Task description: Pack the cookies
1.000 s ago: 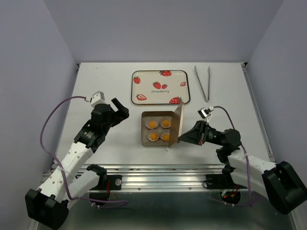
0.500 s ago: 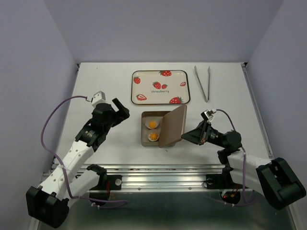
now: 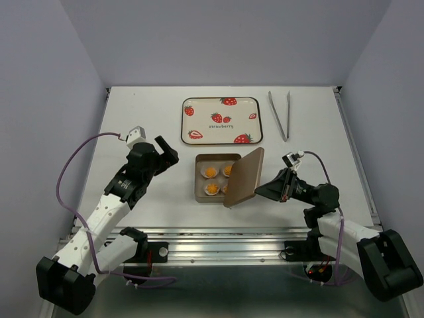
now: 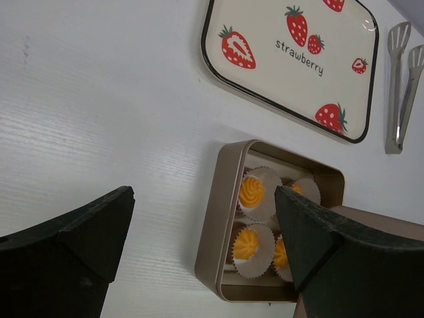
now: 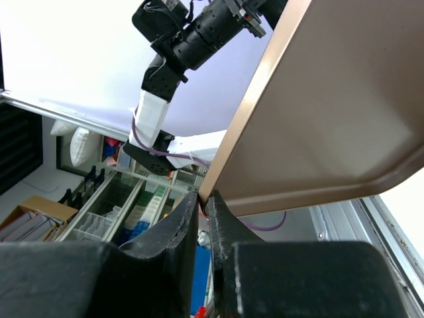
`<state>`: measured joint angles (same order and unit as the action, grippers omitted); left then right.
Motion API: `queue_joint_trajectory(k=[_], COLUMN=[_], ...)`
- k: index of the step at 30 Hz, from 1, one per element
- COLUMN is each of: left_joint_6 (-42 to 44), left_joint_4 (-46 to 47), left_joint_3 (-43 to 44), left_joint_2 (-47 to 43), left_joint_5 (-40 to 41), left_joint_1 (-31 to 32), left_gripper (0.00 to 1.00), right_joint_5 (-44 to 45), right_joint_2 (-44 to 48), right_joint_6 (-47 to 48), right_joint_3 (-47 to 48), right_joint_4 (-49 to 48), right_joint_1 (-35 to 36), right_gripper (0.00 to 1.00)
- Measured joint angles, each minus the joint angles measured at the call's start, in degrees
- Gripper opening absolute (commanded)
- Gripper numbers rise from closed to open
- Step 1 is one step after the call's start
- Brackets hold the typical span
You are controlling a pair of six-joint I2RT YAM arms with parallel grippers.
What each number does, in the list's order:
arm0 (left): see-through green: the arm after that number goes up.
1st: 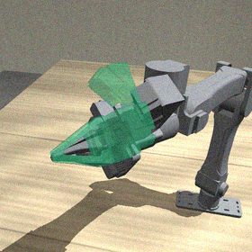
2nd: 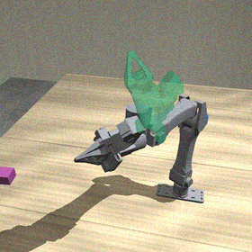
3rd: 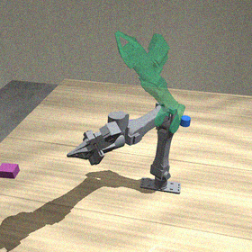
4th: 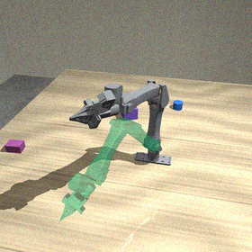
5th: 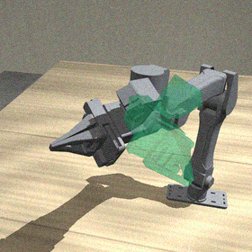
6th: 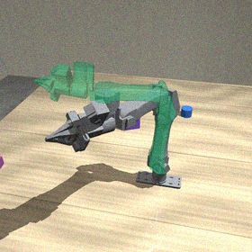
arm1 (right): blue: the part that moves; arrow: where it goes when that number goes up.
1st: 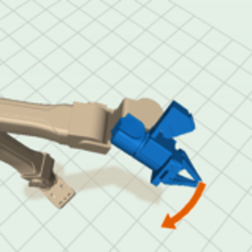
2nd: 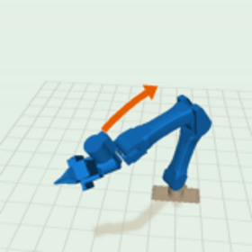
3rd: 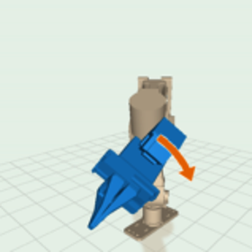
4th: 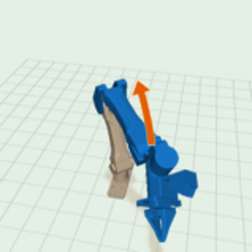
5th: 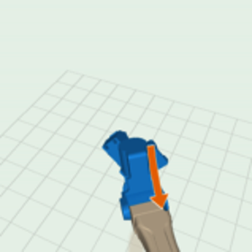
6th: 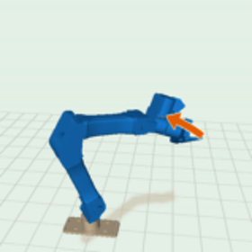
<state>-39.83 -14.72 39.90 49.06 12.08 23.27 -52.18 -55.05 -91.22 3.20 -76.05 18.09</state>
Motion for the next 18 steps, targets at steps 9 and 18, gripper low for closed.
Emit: queue_joint_trajectory(k=[9, 18], left_joint_6=[0.0, 0.0], left_joint_4=[-0.3, -0.5], left_joint_3=[0.0, 0.0], left_joint_2=[0.0, 0.0], left_joint_5=[0.1, 0.3], left_joint_1=[0.0, 0.0], left_gripper=[0.99, 0.99], right_joint_5=[-1.2, -2.3], right_joint_2=[0.3, 3.3], right_joint_6=[0.0, 0.2], right_joint_3=[0.0, -0.1], right_joint_4=[0.7, 0.7], right_joint_1=[-1.6, -2.9], right_gripper=[0.21, 0.21])
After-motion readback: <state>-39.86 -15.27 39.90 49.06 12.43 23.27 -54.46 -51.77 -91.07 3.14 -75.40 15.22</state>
